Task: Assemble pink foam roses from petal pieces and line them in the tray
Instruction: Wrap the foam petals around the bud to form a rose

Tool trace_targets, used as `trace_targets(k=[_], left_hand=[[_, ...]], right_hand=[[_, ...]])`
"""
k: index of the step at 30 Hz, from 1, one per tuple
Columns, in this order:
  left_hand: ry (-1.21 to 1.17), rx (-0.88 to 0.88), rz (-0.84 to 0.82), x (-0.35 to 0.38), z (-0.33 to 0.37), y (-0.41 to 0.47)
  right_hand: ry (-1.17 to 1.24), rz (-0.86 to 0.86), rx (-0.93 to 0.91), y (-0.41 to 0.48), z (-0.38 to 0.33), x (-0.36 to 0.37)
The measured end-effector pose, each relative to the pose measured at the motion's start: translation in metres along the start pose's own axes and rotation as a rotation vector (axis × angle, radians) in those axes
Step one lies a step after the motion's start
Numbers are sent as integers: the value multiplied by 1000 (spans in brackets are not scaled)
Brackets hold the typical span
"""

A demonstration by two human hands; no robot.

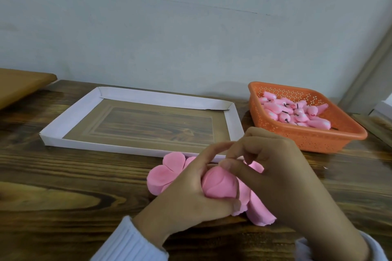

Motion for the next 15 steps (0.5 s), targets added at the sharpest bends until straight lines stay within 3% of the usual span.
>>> trace_targets(k=[4,8,10,13,15], left_hand=[[-21,-47,-18,2,-5,-1],[15,-106,-84,6,-7,-3],[32,-125,-111,7,-10,-4],[-3,-85,-74,5,-11,-2],[-65,14,22,0,-9,1]], right_hand=[[71,0,7,-2,10,-2],[198,-431,-4,-6,18,10],[177,-526,-37,-6,20,17],[283,-391,-12,-3,24,15],[535,-231,7,-2,27,11]])
Point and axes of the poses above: each hand's wrist, its own y-axis towards the middle knuckle, its own x-axis out of the palm, z = x × y, the point moved 5 cm from there along y, towards the middle knuckle, and after that the axes turned 3 degrees about -z, right-handed, at the moved point
